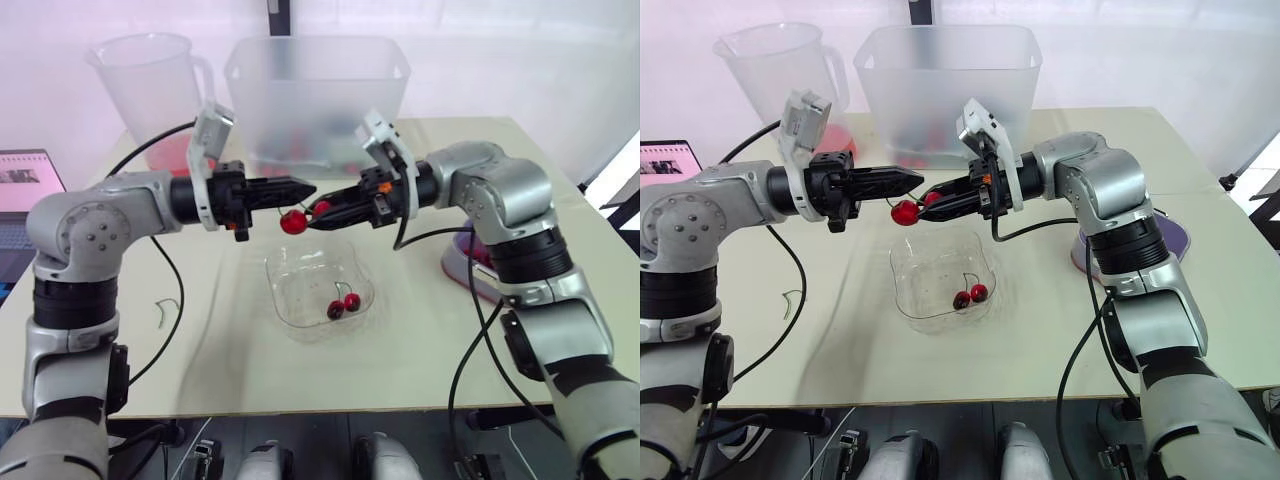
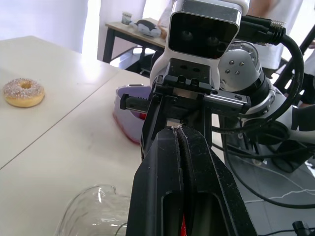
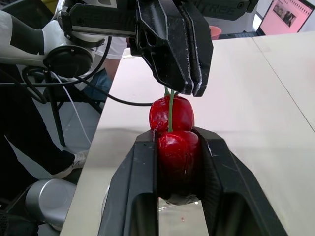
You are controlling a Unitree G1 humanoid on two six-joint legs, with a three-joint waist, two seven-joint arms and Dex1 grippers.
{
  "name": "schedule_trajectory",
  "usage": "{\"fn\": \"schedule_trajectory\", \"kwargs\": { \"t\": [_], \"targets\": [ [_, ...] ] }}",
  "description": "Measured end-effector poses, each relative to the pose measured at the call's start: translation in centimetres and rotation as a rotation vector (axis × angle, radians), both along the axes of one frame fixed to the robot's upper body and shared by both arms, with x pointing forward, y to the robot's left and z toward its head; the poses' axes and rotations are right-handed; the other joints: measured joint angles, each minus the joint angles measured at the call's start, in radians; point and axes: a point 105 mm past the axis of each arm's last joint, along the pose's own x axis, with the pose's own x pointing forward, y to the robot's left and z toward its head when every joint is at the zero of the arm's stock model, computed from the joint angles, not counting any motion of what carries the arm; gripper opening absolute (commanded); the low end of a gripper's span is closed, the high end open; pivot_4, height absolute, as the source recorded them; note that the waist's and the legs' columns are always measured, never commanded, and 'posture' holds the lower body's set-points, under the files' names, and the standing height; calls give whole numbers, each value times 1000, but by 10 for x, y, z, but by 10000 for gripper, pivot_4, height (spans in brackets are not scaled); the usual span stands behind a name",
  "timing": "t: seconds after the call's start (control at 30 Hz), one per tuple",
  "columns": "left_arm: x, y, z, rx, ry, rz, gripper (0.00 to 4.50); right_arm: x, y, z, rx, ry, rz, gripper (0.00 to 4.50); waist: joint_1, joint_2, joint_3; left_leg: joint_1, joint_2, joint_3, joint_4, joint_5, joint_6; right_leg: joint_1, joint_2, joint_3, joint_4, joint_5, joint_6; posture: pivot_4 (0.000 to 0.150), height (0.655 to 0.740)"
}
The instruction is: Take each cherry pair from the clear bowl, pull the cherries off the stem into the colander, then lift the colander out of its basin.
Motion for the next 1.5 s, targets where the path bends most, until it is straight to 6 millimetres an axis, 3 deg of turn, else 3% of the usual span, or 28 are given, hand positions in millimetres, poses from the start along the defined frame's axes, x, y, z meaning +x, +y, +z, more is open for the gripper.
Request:
{"fn": "schedule_trajectory", "kwargs": {
  "t": [0.27, 0.47, 0.63, 0.8, 0.9, 0.97, 1.13, 1.23, 1.37, 1.5],
  "targets": [
    [0, -2, -5, 12, 15, -7, 0, -2, -9, -10, -18, 20, -4, 6065, 2, 0, 0, 0, 0, 0, 0, 0, 0, 0, 0, 0, 0, 0, 0, 1500, 6886],
    [0, 0, -3, 3, 4, -4, 0, -1, -38, -44, -84, 137, -77, 6065, 1, 0, 0, 0, 0, 0, 0, 0, 0, 0, 0, 0, 0, 0, 0, 1500, 6886],
    [1, -2, -2, -2, 1, -8, 0, 2, -56, -47, -100, 151, -150, 6065, 1, 0, 0, 0, 0, 0, 0, 0, 0, 0, 0, 0, -1, 0, 0, 1500, 6886],
    [3, -1, 0, -19, -13, 8, 0, 26, -119, -21, -120, 39, -431, 6065, 14, -1, 0, 0, -1, 0, 1, 0, 0, 1, -1, 0, -1, 0, 0, 1500, 6886],
    [5, 6, 0, -44, -15, 44, 0, 40, -198, -13, -254, -42, -747, 6065, 25, -1, 0, 0, -1, 0, 0, 0, 0, 1, -1, 0, -2, 0, 0, 1500, 6886],
    [7, 9, -1, -56, -22, 66, 0, 43, -238, -17, -343, -82, -887, 6065, 22, -1, 1, 1, 0, 1, 0, 0, 0, 1, -1, 0, -2, 0, 0, 1500, 6886],
    [9, 8, 0, -71, -36, 72, 0, 53, -276, -56, -573, -126, -986, 6065, 1, -1, 1, 2, 1, 2, -1, 0, 0, 1, 0, 1, -1, 0, 0, 1500, 6886],
    [12, 8, 0, -84, -41, 79, 0, 63, -281, -83, -614, -118, -1018, 6065, -6, -1, 1, 2, 1, 3, -1, 0, -1, 0, 0, 1, -1, 0, 0, 1500, 6886],
    [14, 9, -1, -84, -51, 94, 0, 68, -280, -95, -610, -119, -1029, 23557, -1, 0, 1, 1, 1, 3, -1, 0, -1, 0, 0, 1, -1, 0, 0, 1500, 6886],
    [16, 11, -4, -79, -43, 107, 0, 69, -277, -91, -573, -99, -1028, 44346, 4, 0, 1, 0, 0, 2, 0, 0, -1, 1, -1, 0, -1, 0, 0, 1500, 6886]
  ]
}}
